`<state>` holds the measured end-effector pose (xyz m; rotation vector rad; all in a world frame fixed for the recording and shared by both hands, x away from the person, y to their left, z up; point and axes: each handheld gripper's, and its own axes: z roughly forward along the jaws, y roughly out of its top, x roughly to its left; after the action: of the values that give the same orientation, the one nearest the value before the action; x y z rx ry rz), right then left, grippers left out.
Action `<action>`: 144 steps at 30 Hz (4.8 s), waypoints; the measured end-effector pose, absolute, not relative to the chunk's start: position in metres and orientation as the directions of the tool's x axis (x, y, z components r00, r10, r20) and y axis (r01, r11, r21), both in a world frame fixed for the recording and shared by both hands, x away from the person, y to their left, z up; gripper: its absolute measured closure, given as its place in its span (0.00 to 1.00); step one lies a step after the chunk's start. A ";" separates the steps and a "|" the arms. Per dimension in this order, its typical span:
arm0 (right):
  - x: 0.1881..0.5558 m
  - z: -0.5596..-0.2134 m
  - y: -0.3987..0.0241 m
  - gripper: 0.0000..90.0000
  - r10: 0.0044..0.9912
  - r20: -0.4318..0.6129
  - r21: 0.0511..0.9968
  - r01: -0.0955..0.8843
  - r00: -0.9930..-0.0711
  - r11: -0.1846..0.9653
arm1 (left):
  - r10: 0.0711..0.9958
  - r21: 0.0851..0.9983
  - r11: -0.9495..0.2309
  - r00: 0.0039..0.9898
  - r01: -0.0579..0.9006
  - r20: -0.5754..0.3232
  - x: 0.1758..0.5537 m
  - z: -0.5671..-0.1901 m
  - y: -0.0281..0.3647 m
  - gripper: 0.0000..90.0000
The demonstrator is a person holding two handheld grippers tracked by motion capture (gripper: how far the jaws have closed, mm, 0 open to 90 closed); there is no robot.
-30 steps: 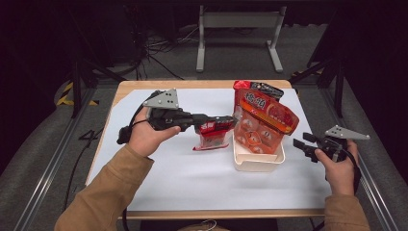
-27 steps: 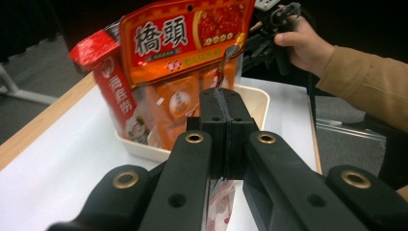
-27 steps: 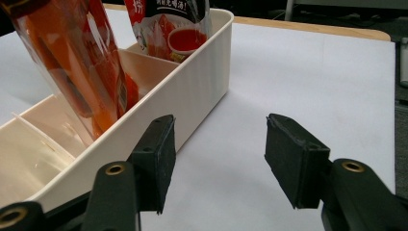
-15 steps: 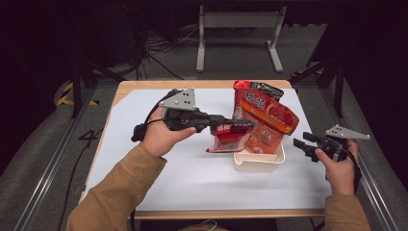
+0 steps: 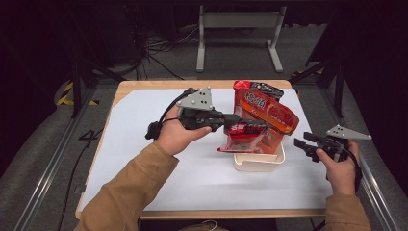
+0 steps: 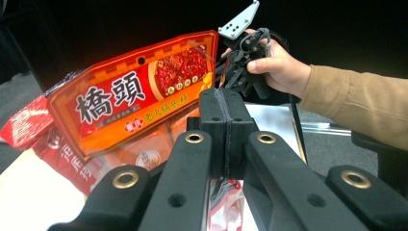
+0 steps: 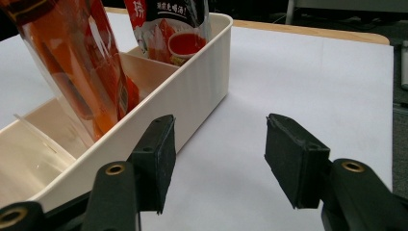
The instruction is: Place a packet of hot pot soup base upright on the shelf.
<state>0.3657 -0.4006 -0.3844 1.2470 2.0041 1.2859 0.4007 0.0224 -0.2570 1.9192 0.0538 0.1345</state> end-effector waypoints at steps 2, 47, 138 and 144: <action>0.366 -0.385 -0.401 0.49 0.867 0.095 0.880 0.448 -0.488 0.155 | 0.105 0.938 -0.345 0.992 -0.035 0.075 0.401 -0.258 0.018 1.00; 0.367 -0.387 -0.405 0.50 0.868 0.095 0.878 0.452 -0.487 0.157 | 0.068 0.959 -0.283 0.997 -0.018 0.038 0.408 -0.298 -0.042 1.00; 0.383 -0.387 -0.391 0.39 0.854 0.105 0.883 0.444 -0.509 0.156 | 0.578 0.910 -0.301 0.813 0.286 -0.065 0.386 -0.344 0.175 0.22; 0.383 -0.390 -0.392 0.38 0.856 0.105 0.882 0.446 -0.506 0.155 | 0.627 0.901 -0.294 0.776 0.318 -0.069 0.384 -0.366 0.196 0.22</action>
<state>0.3830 -0.3921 -0.3896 1.2383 2.0163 1.3071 0.3843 0.1962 -0.3658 1.9000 0.7182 0.3620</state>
